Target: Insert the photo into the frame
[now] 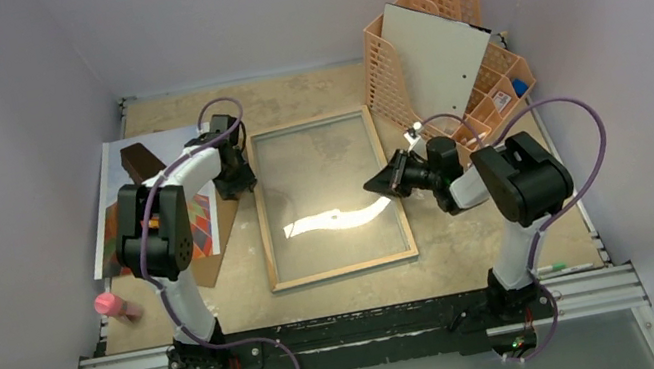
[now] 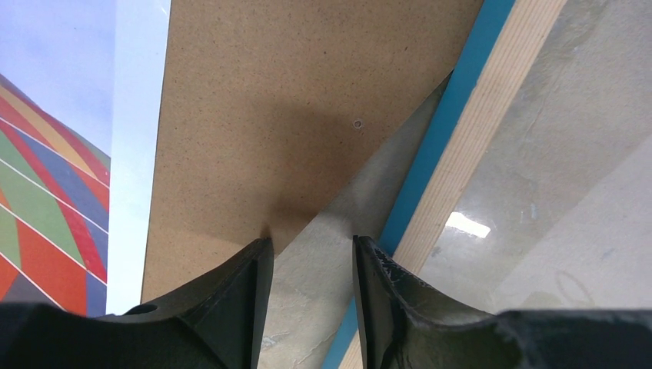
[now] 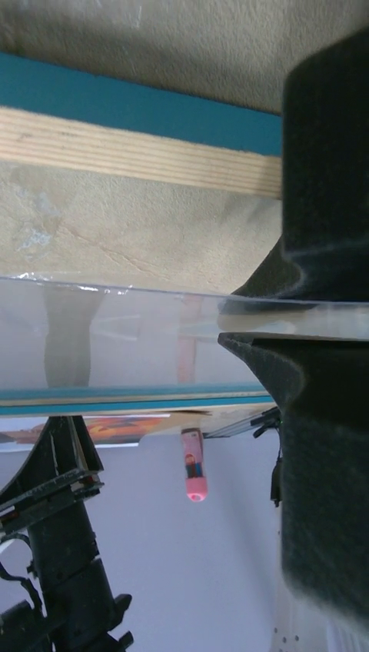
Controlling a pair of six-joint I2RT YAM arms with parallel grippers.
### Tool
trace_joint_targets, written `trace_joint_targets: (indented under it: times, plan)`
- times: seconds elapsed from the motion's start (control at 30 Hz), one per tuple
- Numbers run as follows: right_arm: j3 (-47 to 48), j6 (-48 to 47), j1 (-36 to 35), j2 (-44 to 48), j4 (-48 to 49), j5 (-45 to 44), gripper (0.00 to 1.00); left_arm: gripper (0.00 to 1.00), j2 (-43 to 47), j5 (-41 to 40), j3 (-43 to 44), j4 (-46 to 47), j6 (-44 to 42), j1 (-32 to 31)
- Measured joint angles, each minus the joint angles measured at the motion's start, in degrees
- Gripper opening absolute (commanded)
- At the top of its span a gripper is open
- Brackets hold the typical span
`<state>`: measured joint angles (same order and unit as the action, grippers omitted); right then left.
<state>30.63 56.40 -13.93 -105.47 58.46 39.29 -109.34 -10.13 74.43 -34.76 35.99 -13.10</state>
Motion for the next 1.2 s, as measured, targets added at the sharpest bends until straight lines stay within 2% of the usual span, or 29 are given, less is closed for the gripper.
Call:
trace_joint_targets:
  times: [0.13,0.5,0.87,1.07,1.2]
  plan:
    - [1.53,-1.44,-0.04,1.01,-5.66,-1.11,0.38,0.43,0.31,0.35,0.00,0.22,0.26,-0.02]
    - [7.80,-6.84,-0.04,6.12,-22.77,-4.79,0.62,0.44,2.67,0.46,1.14,-0.37,0.42,-0.04]
    - [12.59,-12.00,-0.20,11.41,-43.19,-11.32,0.68,0.50,3.58,1.05,1.66,-0.74,0.46,-0.02]
    - [13.53,-14.86,-0.20,17.42,-51.54,-16.81,0.68,0.52,4.42,1.60,2.32,-0.59,0.46,0.02]
    - [13.79,-16.59,-0.20,19.76,-53.05,-19.32,0.63,0.55,5.53,3.48,2.12,0.42,0.44,0.13]
